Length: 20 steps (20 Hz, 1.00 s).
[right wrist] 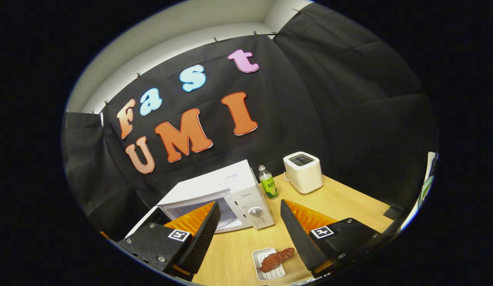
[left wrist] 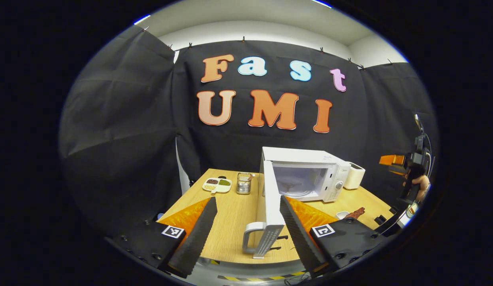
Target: Open the microwave oven with the left hand, put the food in, and close the microwave oven.
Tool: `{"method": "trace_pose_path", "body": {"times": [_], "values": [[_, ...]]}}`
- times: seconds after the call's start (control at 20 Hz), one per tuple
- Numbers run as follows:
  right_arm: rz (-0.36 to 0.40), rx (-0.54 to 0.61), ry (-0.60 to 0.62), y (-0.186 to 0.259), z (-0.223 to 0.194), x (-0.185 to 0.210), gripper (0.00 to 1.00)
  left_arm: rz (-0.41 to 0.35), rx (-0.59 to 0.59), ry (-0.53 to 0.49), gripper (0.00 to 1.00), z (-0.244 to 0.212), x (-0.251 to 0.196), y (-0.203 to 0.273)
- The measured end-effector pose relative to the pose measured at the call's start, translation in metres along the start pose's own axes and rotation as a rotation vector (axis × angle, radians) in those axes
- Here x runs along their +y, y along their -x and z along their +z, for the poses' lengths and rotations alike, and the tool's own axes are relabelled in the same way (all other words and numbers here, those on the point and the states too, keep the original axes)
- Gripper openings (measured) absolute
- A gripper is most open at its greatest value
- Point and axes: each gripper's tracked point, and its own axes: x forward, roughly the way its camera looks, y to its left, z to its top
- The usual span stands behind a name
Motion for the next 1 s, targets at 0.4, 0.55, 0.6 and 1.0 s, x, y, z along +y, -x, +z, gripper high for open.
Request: {"method": "trace_pose_path", "body": {"times": [0.4, 0.55, 0.6, 1.0], "values": [[-0.069, 0.182, -0.021, -0.013, -0.106, -0.058, 0.95, -0.015, -0.026, -0.043, 1.00, 0.023, -0.021, 0.003], [-0.077, 0.252, -0.064, -0.018, -0.141, -0.068, 0.95, 0.002, -0.019, -0.051, 0.99, 0.022, -0.023, 0.005], [-0.077, 0.271, -0.082, -0.019, -0.148, -0.071, 0.87, 0.013, -0.011, -0.059, 1.00, 0.021, -0.021, 0.006], [-0.077, 0.366, -0.214, -0.040, -0.188, -0.081, 0.84, 0.043, -0.004, -0.061, 0.97, 0.027, -0.027, 0.012]]}}
